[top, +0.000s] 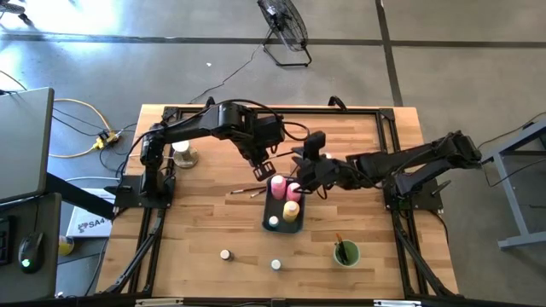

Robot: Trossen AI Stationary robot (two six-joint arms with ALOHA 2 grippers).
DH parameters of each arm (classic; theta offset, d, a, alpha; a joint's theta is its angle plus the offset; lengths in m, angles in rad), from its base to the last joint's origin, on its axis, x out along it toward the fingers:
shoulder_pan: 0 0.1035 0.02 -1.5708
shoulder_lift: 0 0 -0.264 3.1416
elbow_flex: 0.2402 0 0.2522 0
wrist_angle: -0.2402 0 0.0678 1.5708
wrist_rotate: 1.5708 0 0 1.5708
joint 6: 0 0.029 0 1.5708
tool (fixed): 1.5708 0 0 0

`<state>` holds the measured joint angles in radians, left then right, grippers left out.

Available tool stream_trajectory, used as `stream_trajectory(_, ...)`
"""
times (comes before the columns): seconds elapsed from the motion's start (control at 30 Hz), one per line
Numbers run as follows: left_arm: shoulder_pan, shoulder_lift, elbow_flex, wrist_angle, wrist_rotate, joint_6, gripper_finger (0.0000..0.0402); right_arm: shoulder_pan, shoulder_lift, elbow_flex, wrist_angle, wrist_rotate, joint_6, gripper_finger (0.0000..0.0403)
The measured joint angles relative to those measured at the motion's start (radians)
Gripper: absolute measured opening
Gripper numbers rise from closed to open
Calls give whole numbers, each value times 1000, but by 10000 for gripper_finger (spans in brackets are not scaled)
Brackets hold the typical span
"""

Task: Pick & Place Paint Supplies
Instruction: Put the black and silver paint brush into the green cup

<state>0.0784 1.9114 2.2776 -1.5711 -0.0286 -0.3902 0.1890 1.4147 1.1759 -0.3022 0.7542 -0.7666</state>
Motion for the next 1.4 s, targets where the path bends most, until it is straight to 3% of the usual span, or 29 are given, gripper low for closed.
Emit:
stream_trajectory(0.47, 0, 0, 0, 0, 15, -7, 0, -43, 0, 0, 0, -59, -7, 93)
stream_trajectory(0.63, 0, 0, 0, 0, 15, -7, 0, -58, 11, 1, -2, -124, -16, 90)
stream_trajectory(0.97, 0, 0, 0, 0, 15, -7, 0, -61, 29, 1, 7, -132, -21, 83)
stream_trajectory(1.4, 0, -1, 0, 0, 20, -7, 0, -61, 29, 1, 52, -127, -22, 32)
